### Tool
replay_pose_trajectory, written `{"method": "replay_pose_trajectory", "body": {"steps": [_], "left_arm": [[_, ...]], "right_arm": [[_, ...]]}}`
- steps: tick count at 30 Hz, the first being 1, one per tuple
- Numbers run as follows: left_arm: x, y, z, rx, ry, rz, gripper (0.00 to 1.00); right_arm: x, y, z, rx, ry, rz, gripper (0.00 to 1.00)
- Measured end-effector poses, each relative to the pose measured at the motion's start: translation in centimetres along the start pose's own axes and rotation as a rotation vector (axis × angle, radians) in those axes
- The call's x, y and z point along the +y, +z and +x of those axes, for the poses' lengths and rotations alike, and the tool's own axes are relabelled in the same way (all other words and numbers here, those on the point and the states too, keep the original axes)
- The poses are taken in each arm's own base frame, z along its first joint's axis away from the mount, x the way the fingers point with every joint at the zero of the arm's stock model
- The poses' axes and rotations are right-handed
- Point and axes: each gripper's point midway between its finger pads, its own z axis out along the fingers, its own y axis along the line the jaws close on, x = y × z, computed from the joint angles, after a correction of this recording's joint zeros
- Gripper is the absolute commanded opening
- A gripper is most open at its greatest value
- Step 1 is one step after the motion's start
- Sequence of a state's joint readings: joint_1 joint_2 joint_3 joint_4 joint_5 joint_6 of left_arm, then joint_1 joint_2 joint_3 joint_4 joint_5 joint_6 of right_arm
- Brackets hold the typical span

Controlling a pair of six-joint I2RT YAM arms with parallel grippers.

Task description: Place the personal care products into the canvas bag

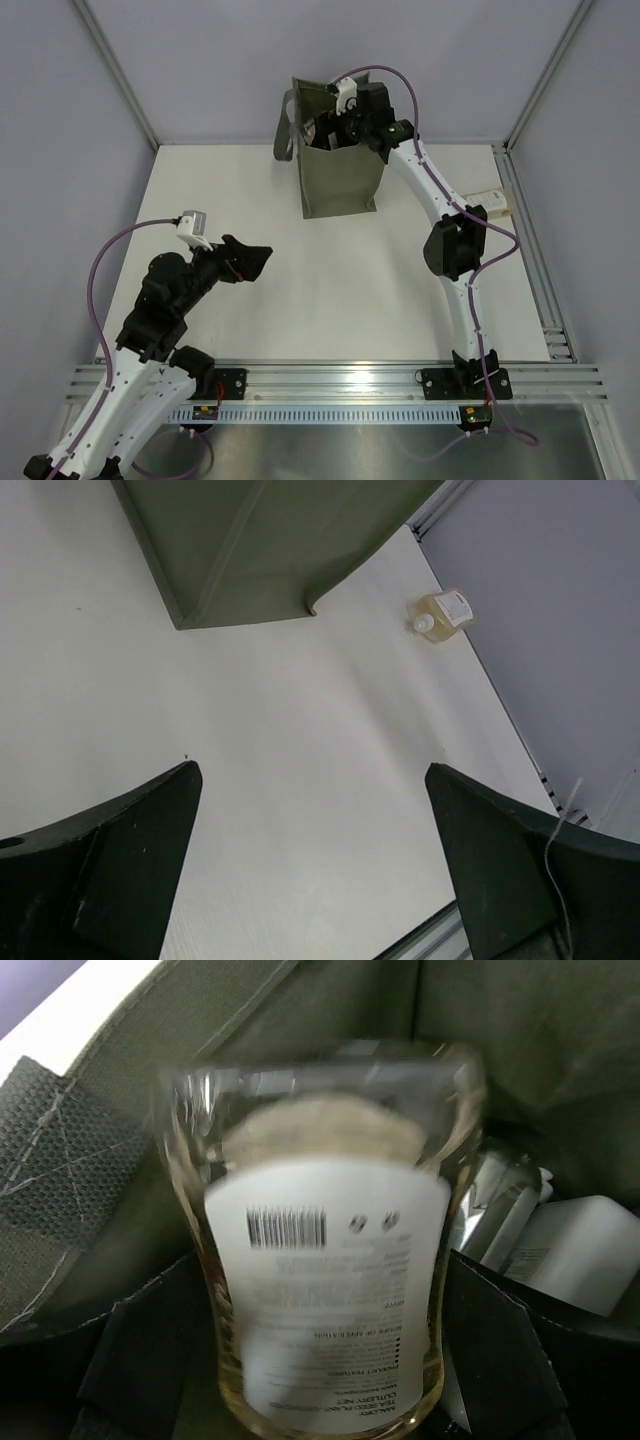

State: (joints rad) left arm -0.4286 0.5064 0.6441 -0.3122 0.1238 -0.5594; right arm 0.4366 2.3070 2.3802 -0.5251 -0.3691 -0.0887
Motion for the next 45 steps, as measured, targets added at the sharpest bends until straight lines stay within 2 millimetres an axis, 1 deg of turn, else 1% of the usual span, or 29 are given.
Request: {"method": "replay_pose_trajectory", "body": {"steps": [2,5,7,9,10,12,14,15,16,17,18,19,20,21,22,23,24,26,28,30,31,34,38,40,42,45], "left_arm": [[-0.2,-0.3,-0.2,-0.012,0.004,0.01,0.99],[-0.5,-0.6,-0.5,-0.025,0.008,0.021,0.99],[-0.6,-0.8,-0.5,-0.028,0.009,0.026,0.99],[-0.7,-0.8,-0.6,-0.029,0.009,0.03,0.99],[-0.7,-0.9,-0.5,-0.028,0.009,0.033,0.99],[-0.8,-0.9,-0.5,-0.026,0.009,0.038,0.99],[-0.9,-0.9,-0.4,-0.022,0.009,0.042,0.99],[-0.9,-0.9,-0.4,-0.02,0.009,0.043,0.99],[-0.9,-0.9,-0.3,-0.017,0.008,0.044,0.99],[-0.9,-0.9,-0.3,-0.014,0.008,0.045,0.99],[-0.9,-0.9,-0.3,-0.014,0.008,0.046,0.99],[-0.9,-1.0,-0.2,-0.013,0.008,0.047,0.99],[-1.0,-1.0,-0.2,-0.012,0.008,0.049,0.99],[-1.0,-1.0,-0.2,-0.011,0.007,0.051,0.99],[-1.0,-1.0,-0.2,-0.011,0.006,0.052,0.99],[-1.1,-1.0,-0.2,-0.011,0.006,0.053,0.99],[-1.1,-1.0,-0.2,-0.011,0.003,0.055,0.99],[-1.3,-1.0,-0.3,-0.013,-0.004,0.063,0.99],[-1.5,-0.9,-0.4,-0.018,-0.008,0.075,0.99],[-1.5,-0.8,-0.2,-0.017,-0.01,0.079,0.99],[-1.4,-0.7,0.0,-0.011,-0.012,0.078,0.99],[-1.0,-0.6,0.6,0.002,-0.016,0.07,0.99],[-0.9,-0.5,0.8,0.008,-0.017,0.065,0.99],[-0.8,-0.5,0.8,0.009,-0.016,0.064,0.99],[-0.7,-0.4,0.8,0.011,-0.014,0.058,0.99],[-0.3,0.0,1.2,0.026,-0.012,0.042,0.99]], "right_arm": [[-0.1,-0.3,-0.3,-0.004,-0.001,0.004,0.99],[-0.6,-1.1,0.3,0.029,0.004,0.016,0.99],[-1.0,-2.0,-0.8,0.002,-0.01,0.016,1.0],[-1.3,-4.0,-2.8,-0.04,-0.022,0.01,1.0],[-1.5,-5.5,-4.0,-0.066,-0.028,0.007,0.99],[-1.9,-9.4,-6.8,-0.128,-0.036,0.007,0.99],[-2.9,-14.3,-9.0,-0.19,-0.025,0.034,1.0],[-3.6,-17.1,-9.7,-0.215,-0.006,0.06,1.0],[-4.7,-20.2,-10.3,-0.244,0.021,0.103,0.99],[-5.6,-22.4,-10.5,-0.262,0.046,0.138,0.99],[-6.9,-25.1,-10.5,-0.281,0.084,0.188,1.0],[-8.4,-27.3,-10.0,-0.295,0.132,0.244,0.99],[-9.9,-29.2,-9.0,-0.3,0.186,0.301,0.99],[-11.5,-30.8,-7.5,-0.295,0.249,0.362,0.99],[-12.7,-31.7,-5.9,-0.283,0.303,0.415,1.0],[-14.4,-32.4,-3.4,-0.261,0.382,0.491,1.0],[-15.7,-32.7,-1.1,-0.234,0.445,0.549,0.99],[-18.2,-32.5,4.7,-0.155,0.597,0.689,1.0],[-19.9,-31.9,10.3,-0.06,0.733,0.814,0.99],[-21.0,-31.4,13.9,0.009,0.826,0.902,0.99],[-21.8,-31.2,15.3,0.031,0.87,0.949,0.99],[-23.8,-30.3,18.5,0.076,0.999,1.039,0.99],[-27.2,-28.6,21.3,0.119,1.108,1.117,1.0],[-28.6,-27.7,22.6,0.142,1.139,1.142,1.0],[-29.5,-26.8,24.4,0.179,1.174,1.162,1.0],[-29.7,-26.1,26.0,0.217,1.209,1.171,1.0]]}}
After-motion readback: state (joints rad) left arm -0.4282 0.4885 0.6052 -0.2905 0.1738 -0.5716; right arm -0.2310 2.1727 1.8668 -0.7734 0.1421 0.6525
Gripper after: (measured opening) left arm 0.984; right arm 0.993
